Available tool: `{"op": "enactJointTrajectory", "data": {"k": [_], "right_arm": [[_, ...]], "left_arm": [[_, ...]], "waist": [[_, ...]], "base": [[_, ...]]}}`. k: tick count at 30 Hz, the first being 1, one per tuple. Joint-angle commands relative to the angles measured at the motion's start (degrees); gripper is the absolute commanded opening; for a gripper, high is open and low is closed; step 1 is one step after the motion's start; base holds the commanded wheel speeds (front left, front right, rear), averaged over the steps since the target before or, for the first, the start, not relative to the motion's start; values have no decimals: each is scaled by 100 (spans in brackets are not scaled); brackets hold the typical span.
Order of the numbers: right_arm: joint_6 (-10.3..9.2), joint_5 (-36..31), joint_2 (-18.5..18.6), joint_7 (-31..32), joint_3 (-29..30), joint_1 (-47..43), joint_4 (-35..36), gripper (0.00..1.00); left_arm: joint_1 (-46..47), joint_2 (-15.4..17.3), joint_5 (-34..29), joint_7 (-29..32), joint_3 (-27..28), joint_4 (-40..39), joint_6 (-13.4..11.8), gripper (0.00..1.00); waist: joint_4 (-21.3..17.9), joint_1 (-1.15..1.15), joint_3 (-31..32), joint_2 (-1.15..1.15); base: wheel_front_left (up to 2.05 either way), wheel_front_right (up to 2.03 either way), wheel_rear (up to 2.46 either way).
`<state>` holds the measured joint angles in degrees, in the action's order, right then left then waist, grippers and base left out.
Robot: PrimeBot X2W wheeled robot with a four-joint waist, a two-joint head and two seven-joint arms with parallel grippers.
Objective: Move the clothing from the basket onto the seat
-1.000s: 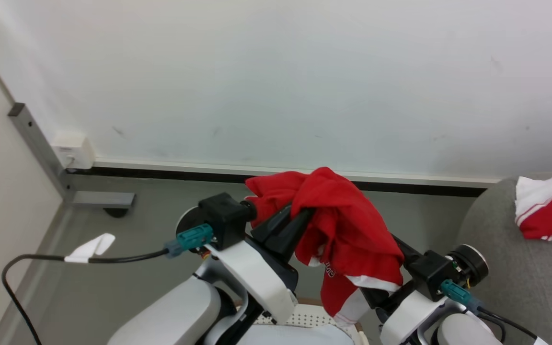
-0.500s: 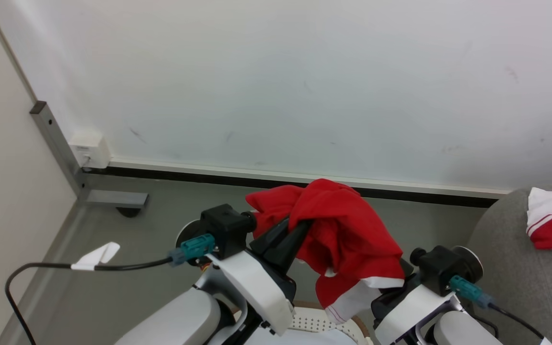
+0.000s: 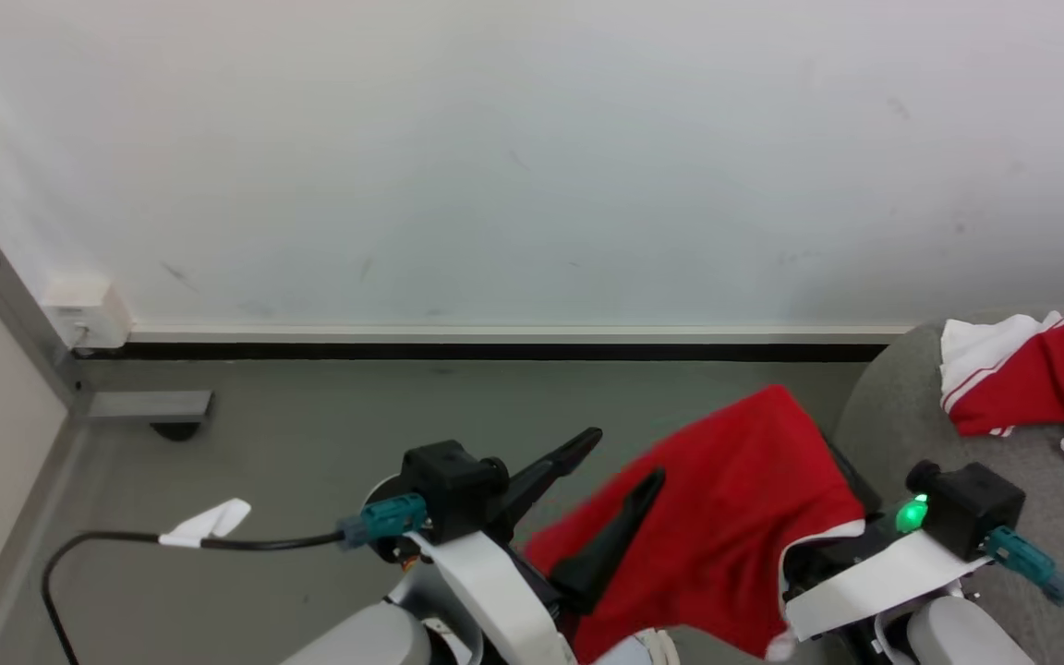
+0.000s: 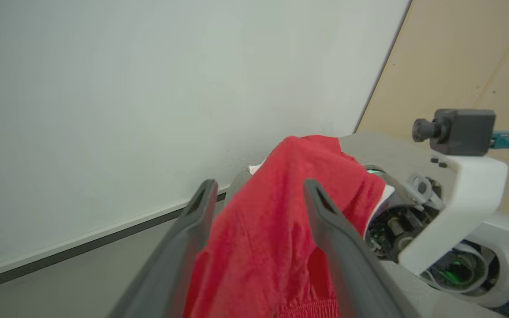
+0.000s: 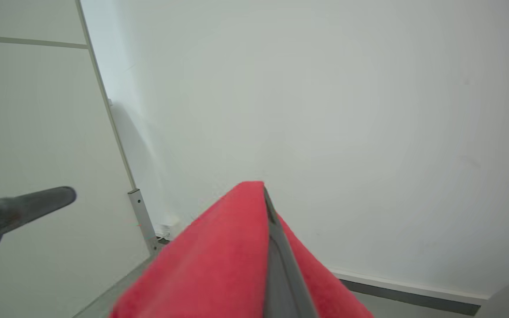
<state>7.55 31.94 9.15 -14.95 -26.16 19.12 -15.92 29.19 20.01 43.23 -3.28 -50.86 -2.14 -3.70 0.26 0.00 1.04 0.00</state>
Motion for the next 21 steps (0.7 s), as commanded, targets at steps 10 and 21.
{"op": "enactJointTrajectory", "data": {"k": [10,21], "right_arm": [[-13,-381,378,164,966,-236,684,0],[-13,-664,424,548,1732,-642,1823,0]], "left_arm": [[-138,-59,-57,-214,-139,-37,150,100],[200,-27,-391,-549,-223,-5,397,100]], "waist": [[-861,0,-153,0],[-1951,0,-647,0]], "base": [[0,0,0],[0,0,0]]}}
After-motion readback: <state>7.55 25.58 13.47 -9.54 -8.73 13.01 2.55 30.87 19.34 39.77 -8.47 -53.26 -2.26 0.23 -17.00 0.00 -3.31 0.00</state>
